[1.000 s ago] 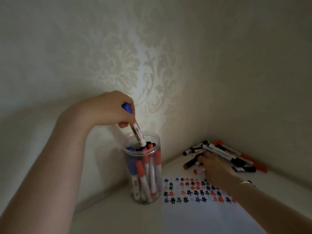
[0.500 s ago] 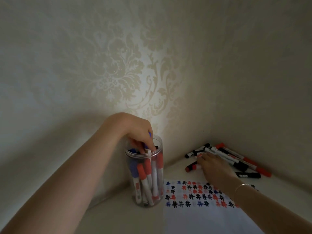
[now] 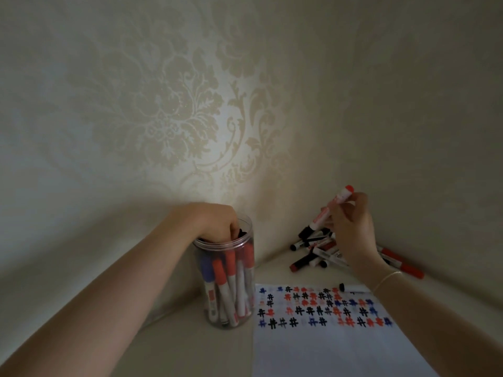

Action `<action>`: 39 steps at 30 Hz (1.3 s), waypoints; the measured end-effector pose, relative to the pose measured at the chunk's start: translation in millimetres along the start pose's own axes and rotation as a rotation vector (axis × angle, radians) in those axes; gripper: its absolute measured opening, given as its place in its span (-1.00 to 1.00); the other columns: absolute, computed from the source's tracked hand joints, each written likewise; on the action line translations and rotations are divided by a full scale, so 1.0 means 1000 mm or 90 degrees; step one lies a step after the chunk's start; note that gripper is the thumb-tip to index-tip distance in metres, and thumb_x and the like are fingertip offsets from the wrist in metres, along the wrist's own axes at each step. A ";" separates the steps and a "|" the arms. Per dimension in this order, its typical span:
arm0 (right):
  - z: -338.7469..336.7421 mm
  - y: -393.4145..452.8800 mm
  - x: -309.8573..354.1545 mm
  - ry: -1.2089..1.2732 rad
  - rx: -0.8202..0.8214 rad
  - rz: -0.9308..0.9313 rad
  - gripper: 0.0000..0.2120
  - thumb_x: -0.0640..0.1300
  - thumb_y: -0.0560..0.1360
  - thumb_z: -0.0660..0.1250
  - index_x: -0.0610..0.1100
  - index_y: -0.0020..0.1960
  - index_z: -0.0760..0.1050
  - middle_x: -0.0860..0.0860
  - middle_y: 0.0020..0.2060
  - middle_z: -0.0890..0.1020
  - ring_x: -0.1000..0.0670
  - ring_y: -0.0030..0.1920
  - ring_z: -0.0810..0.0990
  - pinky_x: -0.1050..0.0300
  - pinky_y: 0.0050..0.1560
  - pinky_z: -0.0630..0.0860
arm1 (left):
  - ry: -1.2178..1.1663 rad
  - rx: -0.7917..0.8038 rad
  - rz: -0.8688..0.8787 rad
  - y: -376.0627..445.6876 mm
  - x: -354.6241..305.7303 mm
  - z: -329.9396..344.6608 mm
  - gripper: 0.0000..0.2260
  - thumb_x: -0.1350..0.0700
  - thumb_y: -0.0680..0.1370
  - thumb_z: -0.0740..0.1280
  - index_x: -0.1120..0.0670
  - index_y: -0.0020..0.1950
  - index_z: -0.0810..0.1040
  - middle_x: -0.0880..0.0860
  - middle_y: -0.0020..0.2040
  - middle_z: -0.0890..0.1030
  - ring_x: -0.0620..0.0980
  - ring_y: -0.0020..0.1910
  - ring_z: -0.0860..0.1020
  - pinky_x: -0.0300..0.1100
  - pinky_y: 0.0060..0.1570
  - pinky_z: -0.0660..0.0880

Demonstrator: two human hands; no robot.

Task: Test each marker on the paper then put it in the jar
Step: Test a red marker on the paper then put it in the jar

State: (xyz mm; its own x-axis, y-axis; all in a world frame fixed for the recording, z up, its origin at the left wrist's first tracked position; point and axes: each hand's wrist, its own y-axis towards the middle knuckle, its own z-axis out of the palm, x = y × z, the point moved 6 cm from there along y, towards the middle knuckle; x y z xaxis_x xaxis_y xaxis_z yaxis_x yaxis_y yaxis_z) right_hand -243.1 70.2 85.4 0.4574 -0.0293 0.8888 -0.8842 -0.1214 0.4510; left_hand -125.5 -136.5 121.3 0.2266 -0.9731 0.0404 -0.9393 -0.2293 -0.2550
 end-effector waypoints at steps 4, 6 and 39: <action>-0.012 0.000 -0.003 0.100 -0.015 0.107 -0.87 -0.10 0.58 0.23 -0.07 0.08 0.32 -0.15 -0.08 0.63 -0.12 -0.14 0.65 -0.01 -0.19 0.61 | -0.076 -0.185 -0.032 -0.022 -0.003 -0.032 -0.85 -0.03 0.52 0.35 0.02 -0.05 0.62 -0.02 -0.11 0.63 -0.04 -0.13 0.58 -0.22 -0.19 0.42; -0.016 -0.001 -0.001 0.133 -0.015 0.127 -0.86 -0.13 0.58 0.24 -0.11 0.10 0.33 -0.15 -0.10 0.63 -0.12 -0.15 0.65 0.08 -0.25 0.60 | -0.161 -0.345 0.042 -0.034 -0.028 -0.049 -0.80 -0.06 0.57 0.29 0.03 -0.03 0.59 -0.02 -0.10 0.62 -0.07 -0.15 0.58 -0.20 -0.12 0.48; -0.080 -0.070 -0.060 -0.799 0.719 0.111 -0.66 -0.09 0.36 0.39 0.08 0.11 0.44 0.11 0.01 0.35 0.06 -0.06 0.43 0.21 -0.09 0.40 | -0.137 -0.269 0.286 0.060 -0.145 0.128 -0.72 0.02 0.61 0.16 -0.01 0.29 0.48 -0.02 0.05 0.48 -0.12 -0.13 0.46 -0.27 -0.14 0.42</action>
State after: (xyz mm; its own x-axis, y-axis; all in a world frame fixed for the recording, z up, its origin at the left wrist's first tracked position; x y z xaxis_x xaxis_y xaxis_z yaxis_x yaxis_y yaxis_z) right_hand -216.2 160.2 7.4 0.6469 -0.7601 0.0606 -0.6783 -0.6100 -0.4097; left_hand -181.4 -6.1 -23.9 -0.2058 -0.9606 -0.1870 -0.9650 0.1675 0.2017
